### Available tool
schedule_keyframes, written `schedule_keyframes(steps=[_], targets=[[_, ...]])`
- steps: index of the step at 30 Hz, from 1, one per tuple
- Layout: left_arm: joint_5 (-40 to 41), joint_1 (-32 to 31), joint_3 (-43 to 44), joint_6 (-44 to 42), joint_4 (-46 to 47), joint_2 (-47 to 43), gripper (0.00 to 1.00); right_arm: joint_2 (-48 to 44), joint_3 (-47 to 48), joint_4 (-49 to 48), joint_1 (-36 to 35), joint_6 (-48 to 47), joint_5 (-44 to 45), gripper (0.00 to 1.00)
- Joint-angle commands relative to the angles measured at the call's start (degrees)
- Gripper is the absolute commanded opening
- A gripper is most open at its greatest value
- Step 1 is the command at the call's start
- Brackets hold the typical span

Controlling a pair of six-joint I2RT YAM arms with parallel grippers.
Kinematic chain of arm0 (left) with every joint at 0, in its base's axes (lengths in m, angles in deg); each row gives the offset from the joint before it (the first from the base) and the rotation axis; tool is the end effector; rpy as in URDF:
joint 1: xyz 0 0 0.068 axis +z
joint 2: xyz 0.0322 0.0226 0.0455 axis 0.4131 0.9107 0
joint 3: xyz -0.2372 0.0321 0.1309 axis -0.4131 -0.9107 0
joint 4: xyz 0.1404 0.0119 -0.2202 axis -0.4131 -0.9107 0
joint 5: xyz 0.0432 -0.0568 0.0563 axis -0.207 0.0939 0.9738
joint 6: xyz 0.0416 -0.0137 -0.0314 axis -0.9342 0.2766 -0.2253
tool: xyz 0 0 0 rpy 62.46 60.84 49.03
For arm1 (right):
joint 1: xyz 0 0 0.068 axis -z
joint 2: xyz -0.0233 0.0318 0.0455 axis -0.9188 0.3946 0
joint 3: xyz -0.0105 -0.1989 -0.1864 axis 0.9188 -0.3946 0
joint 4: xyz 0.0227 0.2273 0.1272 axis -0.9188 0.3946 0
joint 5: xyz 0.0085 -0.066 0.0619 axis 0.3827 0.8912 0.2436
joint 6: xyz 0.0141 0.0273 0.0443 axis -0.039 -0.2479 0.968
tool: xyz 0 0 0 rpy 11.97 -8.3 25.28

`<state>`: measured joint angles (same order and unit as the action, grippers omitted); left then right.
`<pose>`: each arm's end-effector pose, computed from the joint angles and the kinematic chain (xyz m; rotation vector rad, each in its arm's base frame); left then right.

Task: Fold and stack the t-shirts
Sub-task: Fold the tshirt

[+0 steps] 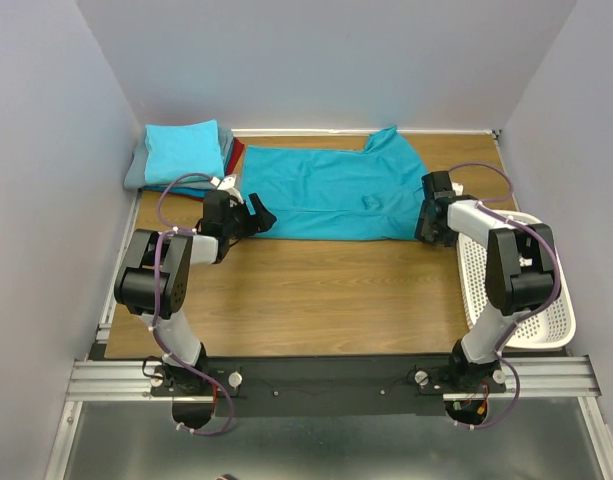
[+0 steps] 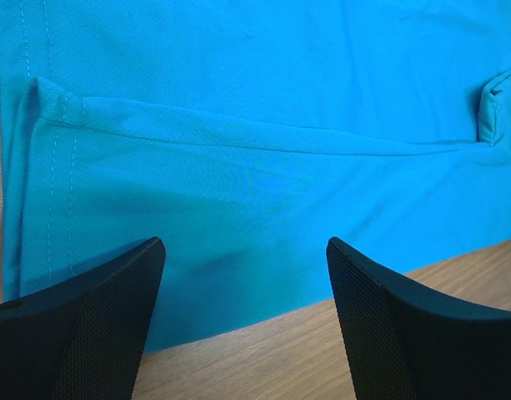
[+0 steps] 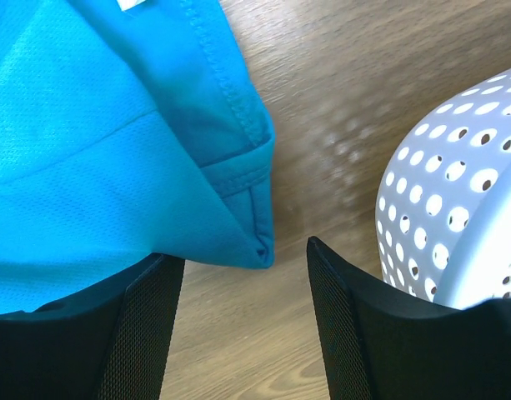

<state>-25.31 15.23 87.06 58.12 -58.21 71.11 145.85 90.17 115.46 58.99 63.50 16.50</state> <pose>0.3365 -0.0652 0.1424 -0.1943 2.1283 -0.7297 0.3383 0.0340 0.1656 0.4330 2.6159 -0.3119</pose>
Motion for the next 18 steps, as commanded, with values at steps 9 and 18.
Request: schedule_keyframes(steps=[9,18], targets=[[-2.9,-0.3,1.3,-1.5,-2.1,-5.4,0.86,-2.9,0.4,-1.1,0.7,-2.9,-7.0,0.74],[3.9,-6.0,8.2,-3.5,-8.7,-8.8,0.86,-6.9,2.3,-1.4,-0.1,-4.6,-14.6,0.80]])
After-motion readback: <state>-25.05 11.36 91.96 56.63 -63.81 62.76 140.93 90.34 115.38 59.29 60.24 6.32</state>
